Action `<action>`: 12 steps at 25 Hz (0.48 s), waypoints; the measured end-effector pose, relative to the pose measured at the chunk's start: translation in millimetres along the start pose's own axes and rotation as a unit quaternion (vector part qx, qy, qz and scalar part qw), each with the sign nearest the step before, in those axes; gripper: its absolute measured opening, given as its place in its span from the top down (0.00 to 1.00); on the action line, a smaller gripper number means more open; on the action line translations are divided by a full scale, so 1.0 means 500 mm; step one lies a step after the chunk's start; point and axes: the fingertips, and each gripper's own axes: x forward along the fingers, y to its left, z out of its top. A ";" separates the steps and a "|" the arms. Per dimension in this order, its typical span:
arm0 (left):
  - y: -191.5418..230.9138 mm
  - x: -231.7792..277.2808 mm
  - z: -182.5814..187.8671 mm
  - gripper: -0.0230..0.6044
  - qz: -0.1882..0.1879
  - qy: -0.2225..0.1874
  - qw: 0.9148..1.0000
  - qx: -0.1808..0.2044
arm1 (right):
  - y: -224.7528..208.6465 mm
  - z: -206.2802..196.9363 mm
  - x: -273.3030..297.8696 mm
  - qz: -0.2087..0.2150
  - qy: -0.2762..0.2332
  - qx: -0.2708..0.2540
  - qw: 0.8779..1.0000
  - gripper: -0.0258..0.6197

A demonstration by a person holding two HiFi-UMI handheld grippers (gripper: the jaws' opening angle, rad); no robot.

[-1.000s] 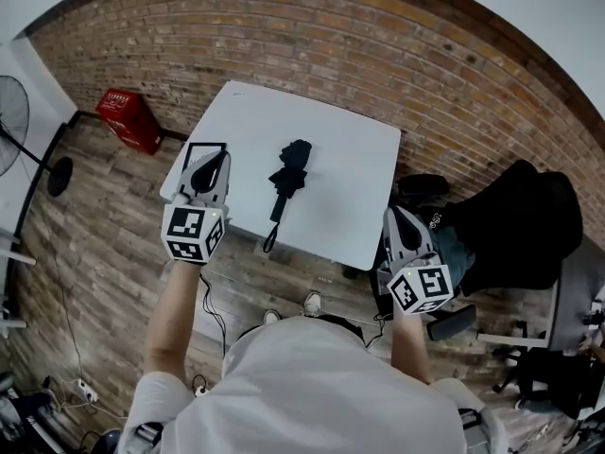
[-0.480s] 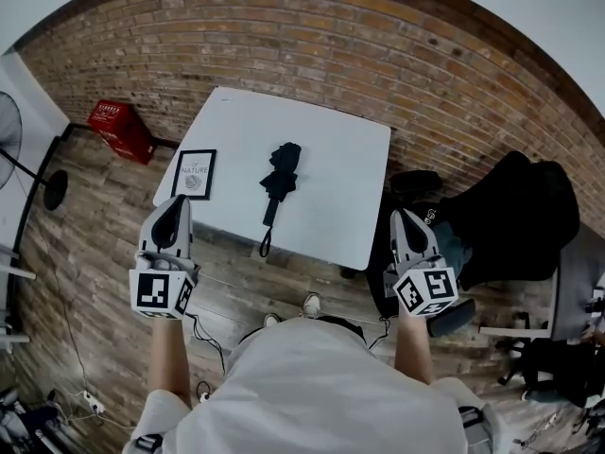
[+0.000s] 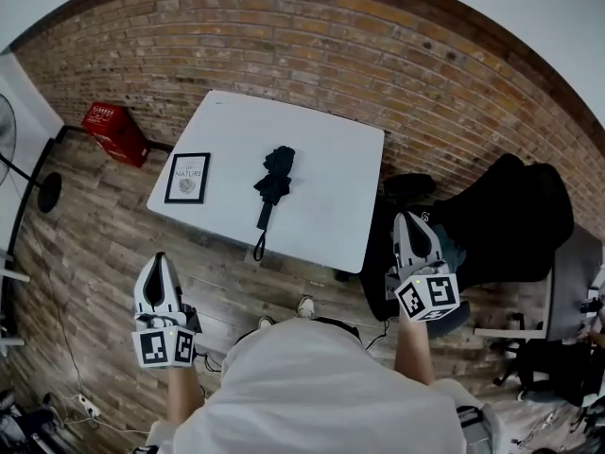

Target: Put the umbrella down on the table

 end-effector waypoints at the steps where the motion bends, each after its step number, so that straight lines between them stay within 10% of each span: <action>1: -0.001 -0.001 -0.001 0.92 0.002 -0.001 1.000 -0.004 | 0.005 0.000 0.000 0.001 -0.001 0.000 1.000 0.93; 12: -0.039 0.006 -0.021 0.92 -0.028 0.018 0.999 -0.010 | 0.063 -0.024 -0.005 0.019 0.005 0.011 1.000 0.93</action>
